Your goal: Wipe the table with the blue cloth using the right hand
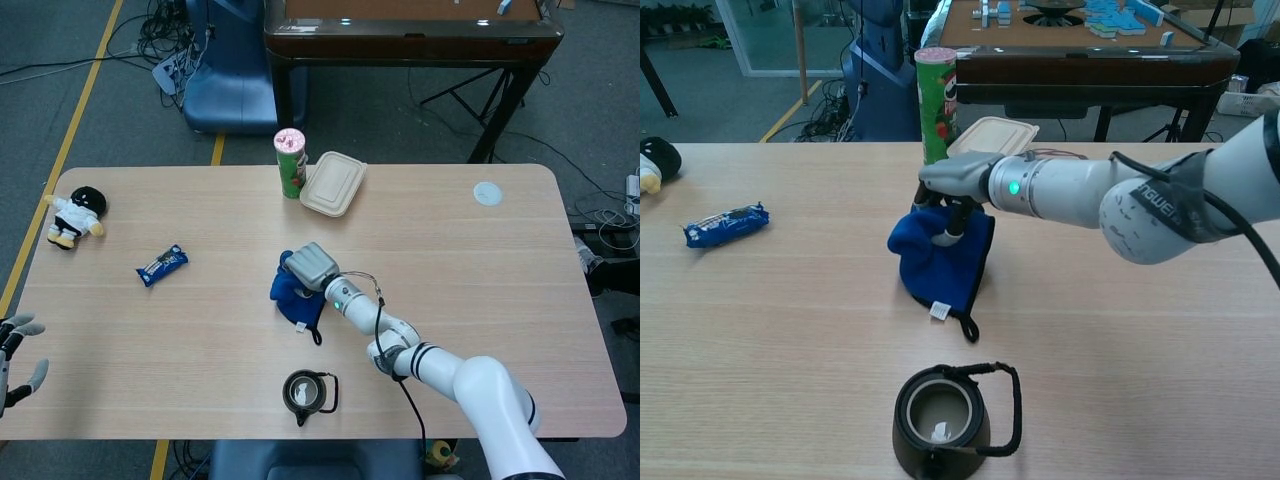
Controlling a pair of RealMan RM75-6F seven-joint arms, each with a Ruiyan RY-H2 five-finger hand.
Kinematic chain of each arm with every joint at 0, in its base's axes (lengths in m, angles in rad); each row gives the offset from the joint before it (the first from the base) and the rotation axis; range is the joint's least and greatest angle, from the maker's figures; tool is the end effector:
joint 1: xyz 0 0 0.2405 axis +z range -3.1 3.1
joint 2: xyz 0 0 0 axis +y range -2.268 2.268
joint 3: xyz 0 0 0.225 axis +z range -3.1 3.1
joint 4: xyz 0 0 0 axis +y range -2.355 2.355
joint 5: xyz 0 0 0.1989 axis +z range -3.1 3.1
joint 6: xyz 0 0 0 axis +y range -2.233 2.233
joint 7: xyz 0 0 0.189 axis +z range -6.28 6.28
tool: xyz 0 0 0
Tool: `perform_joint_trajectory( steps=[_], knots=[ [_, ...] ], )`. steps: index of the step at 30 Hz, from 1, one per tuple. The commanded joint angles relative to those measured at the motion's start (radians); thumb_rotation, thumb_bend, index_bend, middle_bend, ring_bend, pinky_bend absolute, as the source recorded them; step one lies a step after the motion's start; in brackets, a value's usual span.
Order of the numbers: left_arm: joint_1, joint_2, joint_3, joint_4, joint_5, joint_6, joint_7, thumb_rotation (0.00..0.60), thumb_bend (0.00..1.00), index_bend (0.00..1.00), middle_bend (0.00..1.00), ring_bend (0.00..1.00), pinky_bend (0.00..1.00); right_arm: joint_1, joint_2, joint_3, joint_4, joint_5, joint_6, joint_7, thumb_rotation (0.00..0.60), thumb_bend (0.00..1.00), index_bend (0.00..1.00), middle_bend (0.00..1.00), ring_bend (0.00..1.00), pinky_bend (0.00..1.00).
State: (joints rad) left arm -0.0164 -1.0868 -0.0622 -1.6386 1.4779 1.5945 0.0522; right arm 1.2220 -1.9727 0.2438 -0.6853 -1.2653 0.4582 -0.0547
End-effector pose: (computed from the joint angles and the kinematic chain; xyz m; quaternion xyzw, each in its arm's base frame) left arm -0.2849 0.2046 0.1851 -0.5609 -0.3584 -0.3826 0.6408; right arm -0.0191 -0.4300 -0.1385 0.8533 -0.2912 0.2828 0.3273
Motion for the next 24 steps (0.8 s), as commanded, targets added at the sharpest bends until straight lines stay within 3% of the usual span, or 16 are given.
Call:
perform_joint_trajectory(
  steps=[1, 14, 24],
  knots=[
    [-0.001, -0.001, 0.0, 0.001, 0.0, -0.002, 0.0, 0.6, 0.29, 0.34, 0.24, 0.19, 0.17, 0.032, -0.038, -0.004, 0.06, -0.006, -0.029, 0.001, 0.6, 0.51, 0.61, 0.57, 0.5, 0.65],
    [0.001, -0.002, -0.004, 0.016, -0.008, -0.007, -0.012, 0.6, 0.29, 0.34, 0.24, 0.19, 0.17, 0.079, -0.123, 0.016, 0.286, 0.029, -0.086, -0.017, 0.6, 0.5, 0.61, 0.57, 0.5, 0.65],
    [0.004, 0.001, -0.004, 0.012, -0.008, -0.007, -0.007, 0.6, 0.29, 0.33, 0.23, 0.19, 0.17, 0.104, -0.146, 0.05, 0.365, 0.053, -0.085, -0.002, 0.6, 0.5, 0.61, 0.57, 0.5, 0.65]
  ],
)
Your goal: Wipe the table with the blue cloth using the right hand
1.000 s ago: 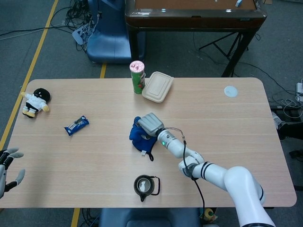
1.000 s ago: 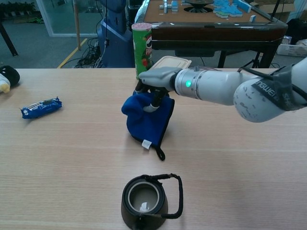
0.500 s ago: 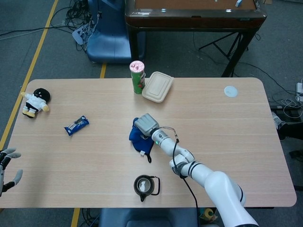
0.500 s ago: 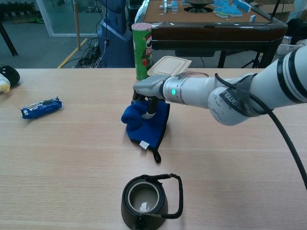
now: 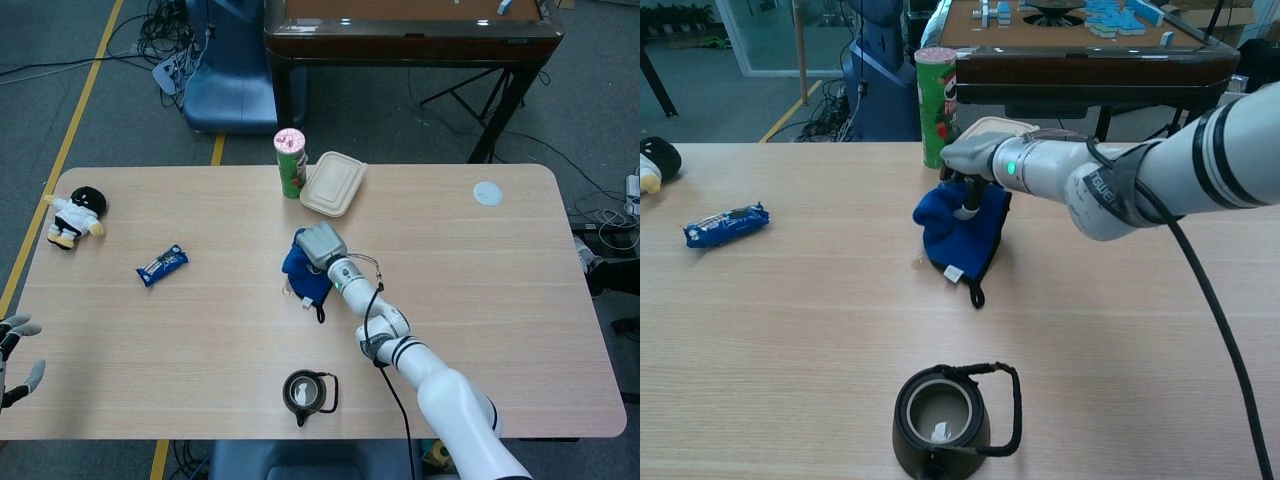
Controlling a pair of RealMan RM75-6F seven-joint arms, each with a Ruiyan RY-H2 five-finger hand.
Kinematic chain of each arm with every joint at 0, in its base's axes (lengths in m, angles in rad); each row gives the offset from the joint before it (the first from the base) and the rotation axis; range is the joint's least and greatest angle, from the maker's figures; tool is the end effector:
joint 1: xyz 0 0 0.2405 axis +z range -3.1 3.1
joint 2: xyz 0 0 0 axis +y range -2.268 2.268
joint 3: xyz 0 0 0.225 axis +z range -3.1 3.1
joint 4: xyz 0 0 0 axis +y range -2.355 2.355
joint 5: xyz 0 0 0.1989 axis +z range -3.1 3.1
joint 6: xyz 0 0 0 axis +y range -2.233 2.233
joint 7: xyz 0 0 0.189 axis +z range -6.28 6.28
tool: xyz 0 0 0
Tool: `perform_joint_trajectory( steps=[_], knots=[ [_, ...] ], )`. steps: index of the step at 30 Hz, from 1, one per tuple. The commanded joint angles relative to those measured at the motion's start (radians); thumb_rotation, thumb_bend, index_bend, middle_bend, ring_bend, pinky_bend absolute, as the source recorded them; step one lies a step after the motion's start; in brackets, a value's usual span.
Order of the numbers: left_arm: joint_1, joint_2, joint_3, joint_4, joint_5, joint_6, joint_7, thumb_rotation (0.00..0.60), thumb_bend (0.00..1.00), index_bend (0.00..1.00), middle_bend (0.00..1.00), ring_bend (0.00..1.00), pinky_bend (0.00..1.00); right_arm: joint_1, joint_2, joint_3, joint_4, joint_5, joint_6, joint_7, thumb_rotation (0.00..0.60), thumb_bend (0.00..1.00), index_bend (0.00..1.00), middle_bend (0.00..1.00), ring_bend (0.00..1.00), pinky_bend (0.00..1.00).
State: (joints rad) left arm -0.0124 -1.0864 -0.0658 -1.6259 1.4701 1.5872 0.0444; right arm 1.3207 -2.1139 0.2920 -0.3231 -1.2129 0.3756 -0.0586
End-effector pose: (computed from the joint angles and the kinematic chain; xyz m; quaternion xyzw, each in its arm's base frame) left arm -0.2894 0.2041 0.1865 -0.5593 -0.3604 -0.3776 0.6440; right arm -0.0282 -0.4733 -0.1261 0.8256 -0.2927 0.2545 0.4098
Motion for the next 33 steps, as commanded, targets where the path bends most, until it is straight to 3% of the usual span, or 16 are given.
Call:
perform_joint_trajectory(
  steps=[1, 12, 18, 26, 33],
  knots=[
    [0.0, 0.001, -0.001, -0.002, 0.0, 0.0, 0.002, 0.6, 0.29, 0.33, 0.23, 0.19, 0.17, 0.008, -0.007, 0.001, 0.002, -0.001, -0.003, 0.002, 0.6, 0.5, 0.61, 0.57, 0.5, 0.65],
    [0.003, 0.004, 0.001, -0.011, 0.004, 0.003, 0.009, 0.6, 0.29, 0.34, 0.24, 0.19, 0.17, 0.021, -0.03, -0.025, -0.059, -0.044, 0.006, 0.024, 0.6, 0.5, 0.61, 0.57, 0.5, 0.65],
    [0.0, 0.002, 0.002, -0.014, 0.011, 0.001, 0.015, 0.6, 0.29, 0.34, 0.24, 0.19, 0.17, 0.007, -0.005, -0.035, -0.168, -0.073, 0.036, 0.075, 0.6, 0.5, 0.61, 0.57, 0.5, 0.65],
    [-0.004, 0.0, 0.002, -0.02, 0.016, -0.002, 0.024, 0.6, 0.29, 0.34, 0.23, 0.19, 0.17, -0.027, 0.064, -0.088, -0.315, -0.136, 0.065, 0.105, 0.6, 0.5, 0.61, 0.57, 0.5, 0.65],
    [-0.006, -0.002, 0.003, -0.023, 0.018, -0.005, 0.03, 0.6, 0.29, 0.34, 0.24, 0.19, 0.17, -0.038, 0.063, -0.102, -0.268, -0.13, 0.042, 0.09, 0.6, 0.5, 0.61, 0.57, 0.5, 0.65]
  ],
)
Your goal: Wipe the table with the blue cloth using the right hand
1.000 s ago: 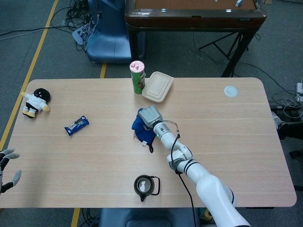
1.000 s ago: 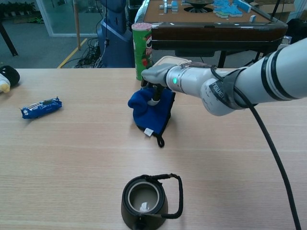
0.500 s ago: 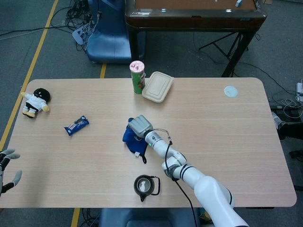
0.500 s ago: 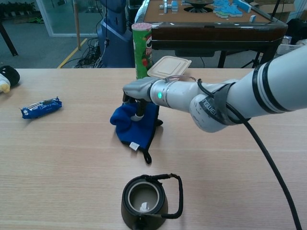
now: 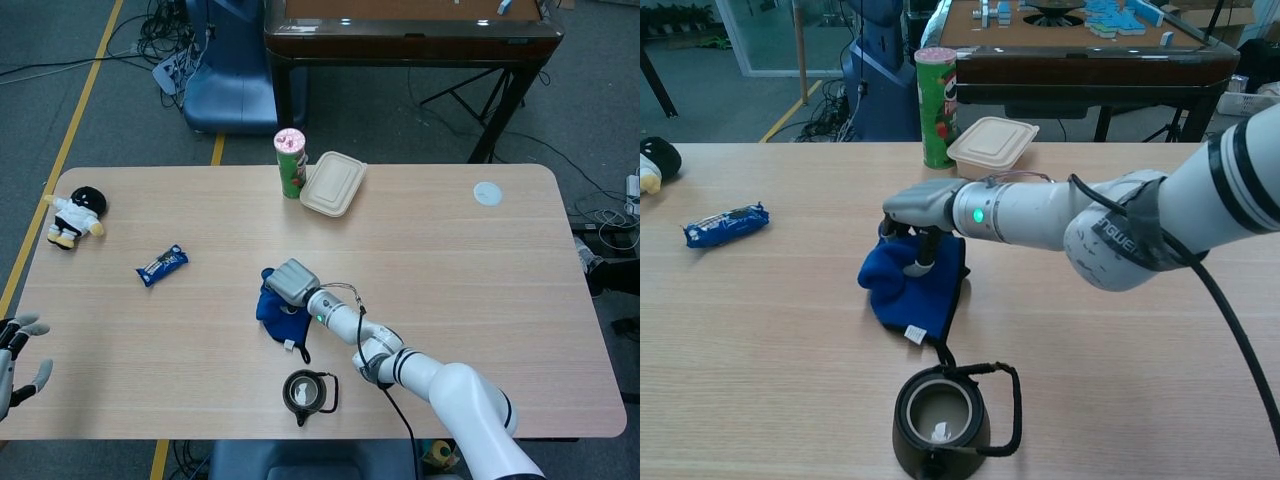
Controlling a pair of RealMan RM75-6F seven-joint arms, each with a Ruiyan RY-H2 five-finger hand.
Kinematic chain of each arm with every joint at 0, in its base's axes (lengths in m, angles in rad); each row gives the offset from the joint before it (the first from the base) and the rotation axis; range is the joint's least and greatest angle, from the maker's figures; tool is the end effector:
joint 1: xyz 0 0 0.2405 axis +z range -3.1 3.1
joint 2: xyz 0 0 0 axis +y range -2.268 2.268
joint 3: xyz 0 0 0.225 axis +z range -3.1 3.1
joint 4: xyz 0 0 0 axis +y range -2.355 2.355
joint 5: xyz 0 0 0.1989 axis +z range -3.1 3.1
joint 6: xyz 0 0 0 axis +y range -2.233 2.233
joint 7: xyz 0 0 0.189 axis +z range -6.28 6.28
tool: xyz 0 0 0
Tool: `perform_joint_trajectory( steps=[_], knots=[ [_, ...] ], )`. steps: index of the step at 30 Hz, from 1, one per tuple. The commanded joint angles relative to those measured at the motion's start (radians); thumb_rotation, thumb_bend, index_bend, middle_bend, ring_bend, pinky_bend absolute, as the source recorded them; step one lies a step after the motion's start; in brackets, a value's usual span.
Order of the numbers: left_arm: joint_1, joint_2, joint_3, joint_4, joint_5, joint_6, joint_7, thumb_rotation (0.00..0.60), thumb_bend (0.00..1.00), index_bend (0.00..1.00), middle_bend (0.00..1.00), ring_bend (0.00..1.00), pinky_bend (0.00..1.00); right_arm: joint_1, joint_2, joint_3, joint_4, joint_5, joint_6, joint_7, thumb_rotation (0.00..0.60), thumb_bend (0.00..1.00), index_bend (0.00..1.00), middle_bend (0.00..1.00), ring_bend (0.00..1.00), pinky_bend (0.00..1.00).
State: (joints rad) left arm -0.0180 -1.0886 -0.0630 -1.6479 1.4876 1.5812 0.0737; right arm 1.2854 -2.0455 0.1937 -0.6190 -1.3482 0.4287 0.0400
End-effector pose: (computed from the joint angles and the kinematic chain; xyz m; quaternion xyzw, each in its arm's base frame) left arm -0.2821 0.2055 0.1809 -0.5687 -0.3572 -0.3780 0.6372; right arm -0.0017 -0.4104 -0.1673 0.8801 -0.2645 0.2658 0.2914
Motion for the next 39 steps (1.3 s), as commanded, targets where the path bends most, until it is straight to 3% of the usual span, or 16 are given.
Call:
perform_joint_trajectory(
  steps=[1, 16, 20, 25, 32, 39],
  knots=[
    [0.0, 0.0, 0.0, -0.001, 0.001, 0.001, 0.001, 0.6, 0.29, 0.34, 0.24, 0.19, 0.17, -0.003, -0.008, -0.004, 0.042, 0.007, -0.015, -0.013, 0.6, 0.5, 0.61, 0.57, 0.5, 0.65],
    [-0.001, -0.001, 0.0, 0.0, 0.003, 0.0, 0.0, 0.6, 0.29, 0.33, 0.23, 0.19, 0.17, -0.025, -0.044, 0.028, 0.298, 0.081, -0.082, -0.085, 0.6, 0.5, 0.61, 0.57, 0.5, 0.65],
    [-0.002, -0.001, 0.0, 0.001, 0.005, 0.001, -0.001, 0.6, 0.29, 0.34, 0.23, 0.19, 0.17, -0.039, -0.028, 0.039, 0.315, 0.092, -0.061, -0.097, 0.6, 0.5, 0.61, 0.57, 0.5, 0.65],
    [-0.002, -0.002, 0.0, 0.002, 0.008, 0.002, -0.005, 0.6, 0.29, 0.34, 0.24, 0.19, 0.17, -0.073, 0.057, 0.041, 0.206, 0.077, 0.006, -0.063, 0.6, 0.5, 0.61, 0.57, 0.5, 0.65],
    [-0.003, -0.005, 0.0, 0.008, 0.014, 0.005, -0.013, 0.6, 0.29, 0.34, 0.23, 0.19, 0.17, -0.183, 0.253, 0.015, -0.069, 0.048, 0.124, -0.042, 0.6, 0.5, 0.61, 0.57, 0.5, 0.65],
    [-0.01, -0.012, 0.0, 0.019, 0.02, -0.002, -0.02, 0.6, 0.29, 0.33, 0.23, 0.19, 0.17, -0.277, 0.384, -0.014, -0.216, 0.084, 0.151, -0.087, 0.6, 0.48, 0.6, 0.53, 0.49, 0.65]
  ],
)
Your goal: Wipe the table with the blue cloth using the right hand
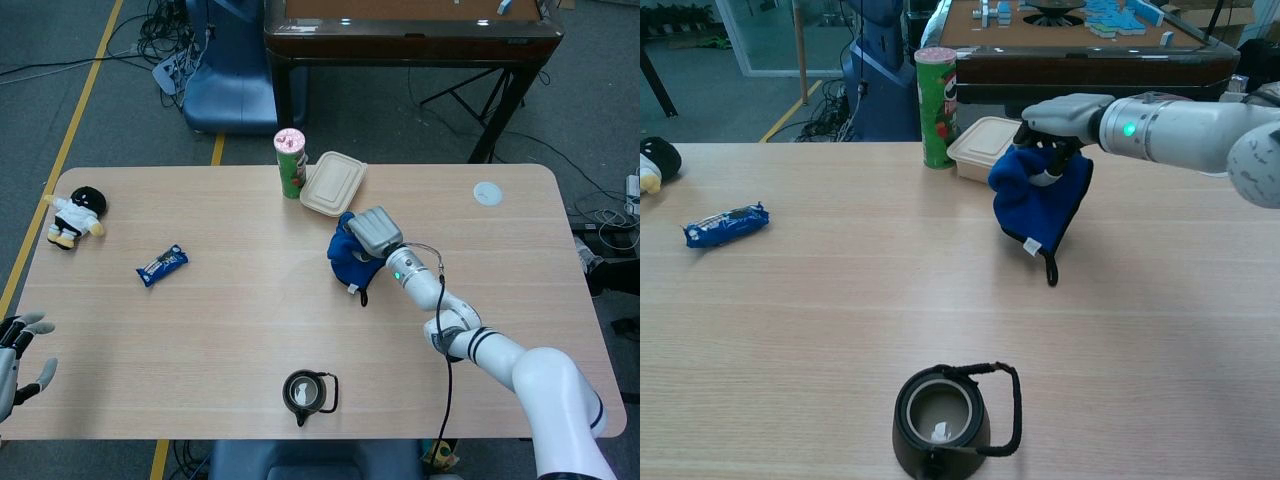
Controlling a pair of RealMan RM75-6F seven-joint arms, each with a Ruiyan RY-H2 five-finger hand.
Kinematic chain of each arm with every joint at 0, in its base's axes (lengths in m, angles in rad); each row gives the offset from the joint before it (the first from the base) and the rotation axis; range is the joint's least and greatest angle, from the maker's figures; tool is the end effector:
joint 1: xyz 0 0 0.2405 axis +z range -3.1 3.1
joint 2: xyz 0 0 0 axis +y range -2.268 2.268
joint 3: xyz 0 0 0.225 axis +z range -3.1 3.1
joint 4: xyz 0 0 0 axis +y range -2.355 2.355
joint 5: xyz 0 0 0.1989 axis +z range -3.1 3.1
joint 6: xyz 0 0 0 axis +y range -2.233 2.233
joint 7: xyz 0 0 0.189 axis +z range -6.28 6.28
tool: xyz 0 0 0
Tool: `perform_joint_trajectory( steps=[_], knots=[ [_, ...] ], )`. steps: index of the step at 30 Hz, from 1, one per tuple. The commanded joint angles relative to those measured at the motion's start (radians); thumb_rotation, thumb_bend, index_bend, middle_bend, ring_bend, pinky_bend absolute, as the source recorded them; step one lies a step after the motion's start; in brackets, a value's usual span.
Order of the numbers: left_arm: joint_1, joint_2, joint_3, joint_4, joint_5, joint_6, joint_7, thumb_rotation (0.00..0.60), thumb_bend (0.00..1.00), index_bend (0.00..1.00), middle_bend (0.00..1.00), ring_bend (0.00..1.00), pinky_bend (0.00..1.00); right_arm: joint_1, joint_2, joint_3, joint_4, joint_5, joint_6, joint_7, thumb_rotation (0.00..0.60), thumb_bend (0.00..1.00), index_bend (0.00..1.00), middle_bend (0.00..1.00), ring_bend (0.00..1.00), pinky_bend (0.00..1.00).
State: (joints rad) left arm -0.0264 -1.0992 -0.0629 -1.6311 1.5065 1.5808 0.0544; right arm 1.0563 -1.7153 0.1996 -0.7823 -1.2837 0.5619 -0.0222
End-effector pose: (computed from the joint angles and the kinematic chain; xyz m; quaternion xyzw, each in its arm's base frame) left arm -0.2794 0.2081 0.1779 -0.5734 -0.3548 -0.3885 0.6280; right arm -0.1059 -0.4735 -0.0382 0.8069 -0.2950 0.2820 0.4270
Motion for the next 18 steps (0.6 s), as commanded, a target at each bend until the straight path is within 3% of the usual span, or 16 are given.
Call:
perform_joint_trajectory(
  steps=[1, 3, 7, 9, 14, 18],
  knots=[
    [-0.004, -0.003, 0.0, 0.003, 0.002, -0.005, -0.001, 0.6, 0.29, 0.33, 0.23, 0.19, 0.17, -0.058, 0.068, -0.023, -0.068, 0.036, 0.004, -0.03, 0.6, 0.48, 0.59, 0.51, 0.48, 0.65],
    [-0.007, -0.004, 0.0, 0.004, 0.004, -0.009, -0.001, 0.6, 0.29, 0.34, 0.23, 0.19, 0.17, -0.07, 0.089, -0.024, -0.098, 0.058, -0.017, -0.024, 0.6, 0.41, 0.48, 0.43, 0.41, 0.61],
    [-0.012, -0.007, -0.002, 0.006, 0.006, -0.01, -0.002, 0.6, 0.29, 0.34, 0.24, 0.19, 0.17, -0.094, 0.134, -0.031, -0.162, 0.075, -0.032, -0.008, 0.6, 0.17, 0.16, 0.22, 0.21, 0.41],
    [-0.013, -0.008, -0.002, 0.007, 0.004, -0.013, -0.003, 0.6, 0.29, 0.34, 0.24, 0.19, 0.17, -0.11, 0.157, -0.037, -0.196, 0.068, -0.008, -0.008, 0.6, 0.1, 0.06, 0.15, 0.14, 0.33],
    [-0.018, -0.013, -0.003, 0.013, 0.003, -0.019, -0.005, 0.6, 0.29, 0.33, 0.23, 0.19, 0.17, -0.162, 0.23, -0.036, -0.301, 0.058, 0.083, -0.008, 0.6, 0.07, 0.0, 0.08, 0.08, 0.26],
    [-0.025, -0.016, -0.006, 0.019, 0.002, -0.026, -0.008, 0.6, 0.29, 0.33, 0.24, 0.19, 0.17, -0.226, 0.308, -0.033, -0.411, 0.072, 0.197, -0.054, 0.6, 0.07, 0.0, 0.14, 0.08, 0.26]
  ],
)
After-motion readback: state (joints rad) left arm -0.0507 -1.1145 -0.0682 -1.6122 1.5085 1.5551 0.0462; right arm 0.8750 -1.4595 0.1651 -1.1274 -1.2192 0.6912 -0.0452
